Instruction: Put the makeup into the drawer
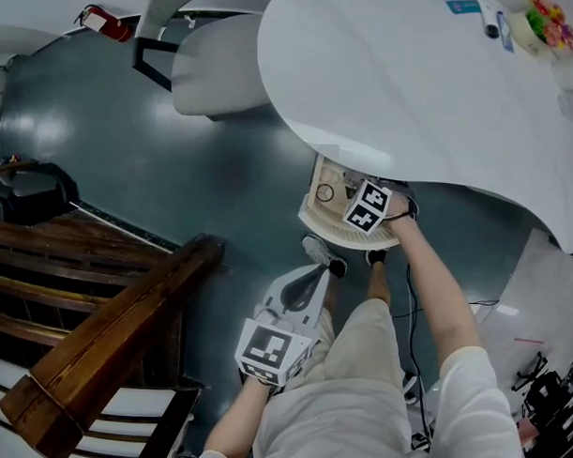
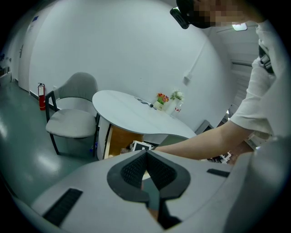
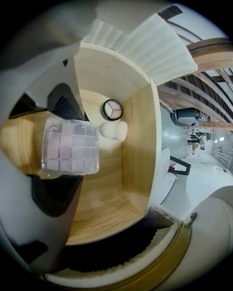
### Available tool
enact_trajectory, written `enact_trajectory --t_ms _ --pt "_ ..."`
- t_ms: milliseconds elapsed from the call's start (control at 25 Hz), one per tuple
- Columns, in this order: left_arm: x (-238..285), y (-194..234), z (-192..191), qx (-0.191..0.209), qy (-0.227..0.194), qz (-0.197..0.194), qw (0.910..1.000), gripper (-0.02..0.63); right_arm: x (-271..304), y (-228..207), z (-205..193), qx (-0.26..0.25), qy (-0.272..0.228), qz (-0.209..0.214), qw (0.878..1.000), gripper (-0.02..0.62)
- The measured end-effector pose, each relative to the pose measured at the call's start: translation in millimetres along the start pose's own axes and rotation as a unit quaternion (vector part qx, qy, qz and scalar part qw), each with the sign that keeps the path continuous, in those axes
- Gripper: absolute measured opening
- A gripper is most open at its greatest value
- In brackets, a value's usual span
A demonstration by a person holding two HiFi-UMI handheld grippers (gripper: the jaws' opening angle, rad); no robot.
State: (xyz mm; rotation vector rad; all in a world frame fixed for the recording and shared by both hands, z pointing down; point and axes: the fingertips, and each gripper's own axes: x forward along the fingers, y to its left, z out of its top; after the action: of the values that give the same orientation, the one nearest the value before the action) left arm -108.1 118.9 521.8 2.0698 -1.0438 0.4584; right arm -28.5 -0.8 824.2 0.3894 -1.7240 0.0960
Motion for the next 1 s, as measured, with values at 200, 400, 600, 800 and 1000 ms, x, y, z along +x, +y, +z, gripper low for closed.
enact_trajectory --t_ms 200,400,600,800,1000 --pt "1.4 -7.7 -0.6 0.0 0.002 -0.003 1.0 0.009 -4.5 1.6 0.7 -0.006 -0.009 0.004 1.0 0.38" --pt "2.6 -11.8 -0.6 -0.005 -0.001 -0.001 1.0 0.009 -8.6 1.5 0.0 -0.01 -0.014 0.005 1.0 0.38" --pt "1.7 -14.2 2.3 -0.003 -0.003 0.002 1.0 0.009 -18.5 2.1 0.6 -0.013 -0.023 0.006 1.0 0.38" --pt "-1.4 -20.1 6.9 0.003 -0.008 0.008 0.9999 0.009 -34.0 18.4 2.8 -0.02 -0.037 0.027 0.999 0.38" --pt "-12.5 -33.7 15.7 0.008 -0.015 0.008 0.9998 0.009 -56.9 27.3 7.8 -0.04 -0.054 0.019 0.998 0.38"
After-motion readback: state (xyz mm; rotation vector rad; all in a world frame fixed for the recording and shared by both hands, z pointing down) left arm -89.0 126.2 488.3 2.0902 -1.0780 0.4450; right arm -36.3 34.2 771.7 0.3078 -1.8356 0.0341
